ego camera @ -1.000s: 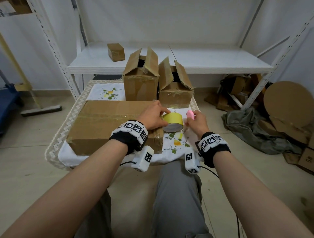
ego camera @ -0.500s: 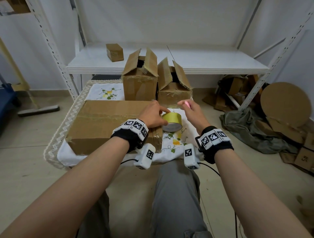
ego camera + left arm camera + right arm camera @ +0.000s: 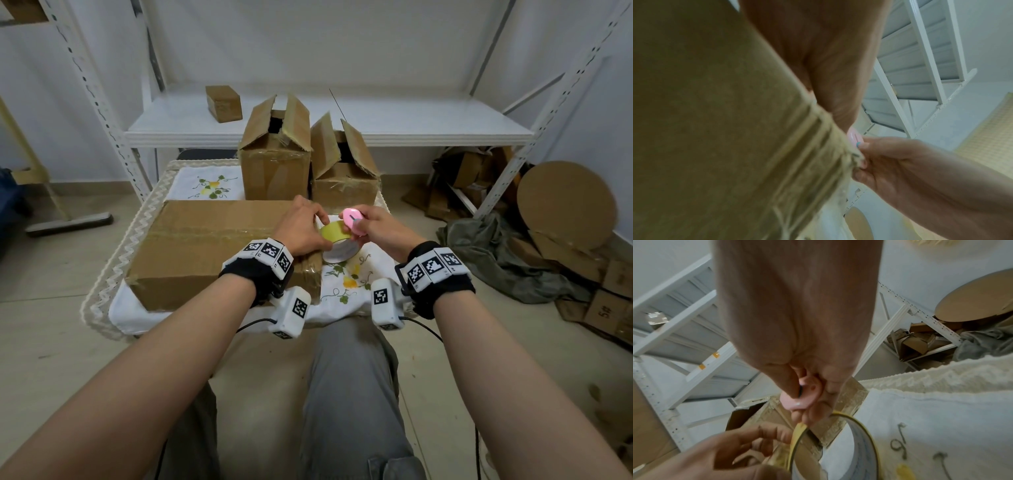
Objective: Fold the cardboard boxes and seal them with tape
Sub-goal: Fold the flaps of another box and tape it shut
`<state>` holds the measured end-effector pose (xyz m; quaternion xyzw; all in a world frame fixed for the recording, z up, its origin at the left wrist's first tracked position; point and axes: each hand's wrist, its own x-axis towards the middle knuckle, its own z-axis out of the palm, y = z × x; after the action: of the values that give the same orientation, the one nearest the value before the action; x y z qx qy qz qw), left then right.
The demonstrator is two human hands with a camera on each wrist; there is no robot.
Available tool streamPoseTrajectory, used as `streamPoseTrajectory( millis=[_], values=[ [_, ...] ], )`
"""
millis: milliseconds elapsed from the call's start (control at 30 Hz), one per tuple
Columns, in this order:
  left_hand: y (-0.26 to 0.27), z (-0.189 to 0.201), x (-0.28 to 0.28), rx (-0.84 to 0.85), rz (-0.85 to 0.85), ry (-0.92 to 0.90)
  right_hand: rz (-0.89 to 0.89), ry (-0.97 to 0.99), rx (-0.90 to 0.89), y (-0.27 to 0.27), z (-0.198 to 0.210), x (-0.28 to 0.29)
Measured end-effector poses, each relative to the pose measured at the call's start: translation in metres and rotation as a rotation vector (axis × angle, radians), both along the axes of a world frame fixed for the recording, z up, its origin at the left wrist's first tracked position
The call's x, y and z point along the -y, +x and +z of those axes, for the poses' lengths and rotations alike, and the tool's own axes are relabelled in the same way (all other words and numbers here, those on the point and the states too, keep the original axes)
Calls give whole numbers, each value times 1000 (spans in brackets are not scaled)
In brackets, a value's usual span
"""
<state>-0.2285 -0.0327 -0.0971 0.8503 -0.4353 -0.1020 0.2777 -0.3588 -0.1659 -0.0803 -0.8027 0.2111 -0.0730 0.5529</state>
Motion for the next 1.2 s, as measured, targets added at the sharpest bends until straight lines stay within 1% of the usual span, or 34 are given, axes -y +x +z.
streamPoseTrajectory(
  millis=[100, 367, 700, 833, 1000, 1200],
  values=[
    [0, 1, 1, -18, -4, -13, 37, -42, -11, -2, 5, 4],
    [-4, -3, 1, -29, 12, -40, 118, -153, -163, 0, 16, 0],
    [-3, -4, 0, -24, 8, -49, 95, -354, -317, 12, 21, -14],
    [-3, -5, 0, -23, 12, -49, 55, -393, -322, 15, 23, -18],
    [-4, -5, -1, -18, 11, -53, 2, -351, -277, 20, 21, -24],
    [-4, -6, -1, -32, 8, -71, -59, -409, -290, 26, 19, -30]
  ],
)
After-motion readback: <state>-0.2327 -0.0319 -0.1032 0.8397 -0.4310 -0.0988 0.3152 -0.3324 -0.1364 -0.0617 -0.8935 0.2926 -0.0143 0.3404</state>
